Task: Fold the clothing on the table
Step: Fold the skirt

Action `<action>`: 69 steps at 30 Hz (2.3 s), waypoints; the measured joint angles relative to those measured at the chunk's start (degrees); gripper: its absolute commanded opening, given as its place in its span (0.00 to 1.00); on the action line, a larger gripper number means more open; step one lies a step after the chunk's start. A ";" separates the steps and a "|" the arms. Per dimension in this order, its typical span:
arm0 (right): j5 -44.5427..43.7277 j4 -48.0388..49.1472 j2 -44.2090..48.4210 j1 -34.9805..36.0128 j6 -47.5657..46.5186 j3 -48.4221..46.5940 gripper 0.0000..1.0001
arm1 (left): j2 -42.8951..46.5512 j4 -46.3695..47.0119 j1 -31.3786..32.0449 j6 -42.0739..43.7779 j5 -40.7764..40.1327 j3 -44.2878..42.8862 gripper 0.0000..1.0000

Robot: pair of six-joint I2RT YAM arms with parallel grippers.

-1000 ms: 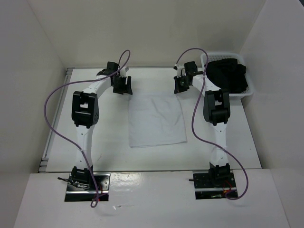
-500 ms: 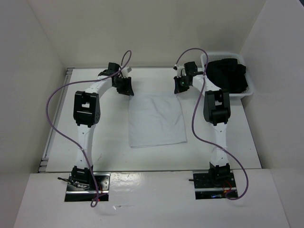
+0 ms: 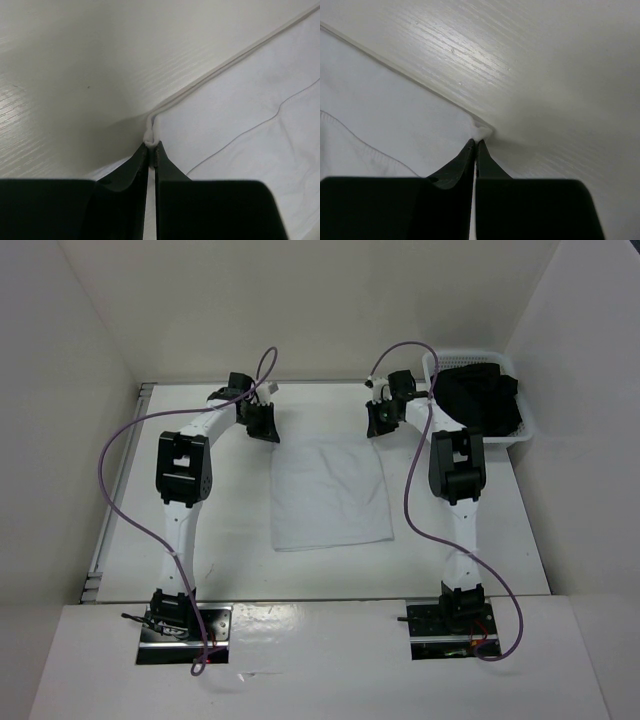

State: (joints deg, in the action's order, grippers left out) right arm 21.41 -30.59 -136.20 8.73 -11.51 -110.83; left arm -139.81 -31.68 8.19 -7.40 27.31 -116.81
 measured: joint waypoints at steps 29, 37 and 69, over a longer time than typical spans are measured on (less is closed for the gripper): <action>-13.35 9.31 19.39 2.12 -0.68 12.20 0.00 | 10.75 -3.39 1.55 4.44 -5.92 -5.01 0.07; -14.86 10.88 19.63 2.16 -0.81 12.83 0.00 | 11.37 -2.12 2.69 6.67 -7.87 -3.32 0.07; -17.44 0.17 54.18 11.76 -28.72 50.62 0.14 | 62.20 -7.65 9.27 34.49 -7.13 52.22 0.31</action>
State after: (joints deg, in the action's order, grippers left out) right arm 3.97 -30.41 -82.02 20.49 -40.23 -60.20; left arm -77.60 -39.33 17.45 27.09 20.18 -64.60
